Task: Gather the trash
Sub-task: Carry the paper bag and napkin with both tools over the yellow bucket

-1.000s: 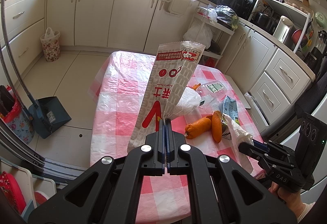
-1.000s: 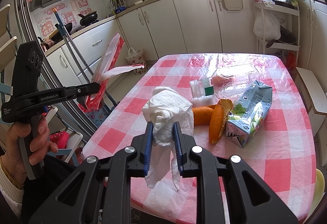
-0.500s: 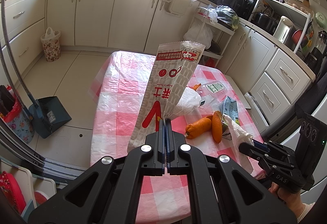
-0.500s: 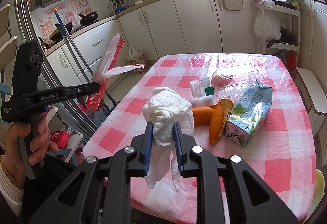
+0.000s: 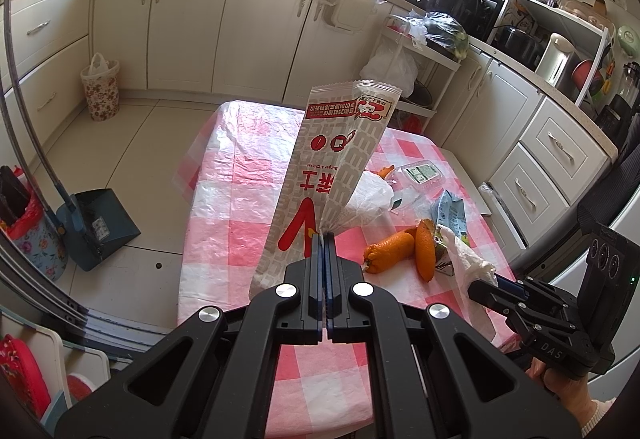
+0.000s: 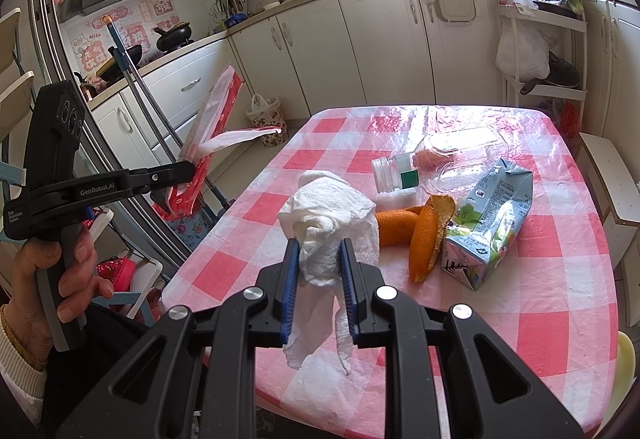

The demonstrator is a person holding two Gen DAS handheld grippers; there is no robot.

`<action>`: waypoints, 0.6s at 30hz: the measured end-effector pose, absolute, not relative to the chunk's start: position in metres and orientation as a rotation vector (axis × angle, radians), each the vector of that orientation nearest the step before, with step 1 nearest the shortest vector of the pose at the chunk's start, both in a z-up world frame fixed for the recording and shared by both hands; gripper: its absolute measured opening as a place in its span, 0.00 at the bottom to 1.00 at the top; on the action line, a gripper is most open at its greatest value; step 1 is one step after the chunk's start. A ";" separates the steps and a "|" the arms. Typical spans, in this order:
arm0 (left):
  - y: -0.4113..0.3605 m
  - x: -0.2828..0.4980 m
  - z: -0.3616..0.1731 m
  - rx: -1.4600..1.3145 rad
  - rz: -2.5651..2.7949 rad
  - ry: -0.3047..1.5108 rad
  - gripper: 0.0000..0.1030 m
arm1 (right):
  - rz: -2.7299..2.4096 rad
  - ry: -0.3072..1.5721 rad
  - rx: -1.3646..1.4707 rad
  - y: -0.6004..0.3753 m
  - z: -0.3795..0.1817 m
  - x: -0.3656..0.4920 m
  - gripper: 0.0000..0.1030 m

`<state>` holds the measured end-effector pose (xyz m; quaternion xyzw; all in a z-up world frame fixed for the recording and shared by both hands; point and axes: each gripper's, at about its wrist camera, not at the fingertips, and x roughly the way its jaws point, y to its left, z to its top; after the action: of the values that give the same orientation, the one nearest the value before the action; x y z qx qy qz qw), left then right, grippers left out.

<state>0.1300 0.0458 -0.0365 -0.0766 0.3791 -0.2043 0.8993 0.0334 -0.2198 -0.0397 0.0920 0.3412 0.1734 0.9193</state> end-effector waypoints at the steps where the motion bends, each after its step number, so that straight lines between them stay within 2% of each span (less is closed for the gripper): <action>1: 0.046 0.130 -0.037 -0.158 -0.423 0.785 0.01 | 0.357 0.700 0.189 -0.220 -0.039 0.033 0.21; 9: 0.045 0.129 -0.032 -0.179 -0.436 0.774 0.01 | 0.367 0.668 0.225 -0.231 -0.028 0.032 0.21; 18: 0.022 0.118 -0.015 -0.268 -0.570 0.748 0.01 | 0.345 0.522 0.385 -0.289 0.017 0.004 0.22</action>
<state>0.1179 0.0221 -0.0155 -0.1287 0.3591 -0.2736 0.8830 0.0042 -0.2892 0.0168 0.1883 0.2551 0.1689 0.9332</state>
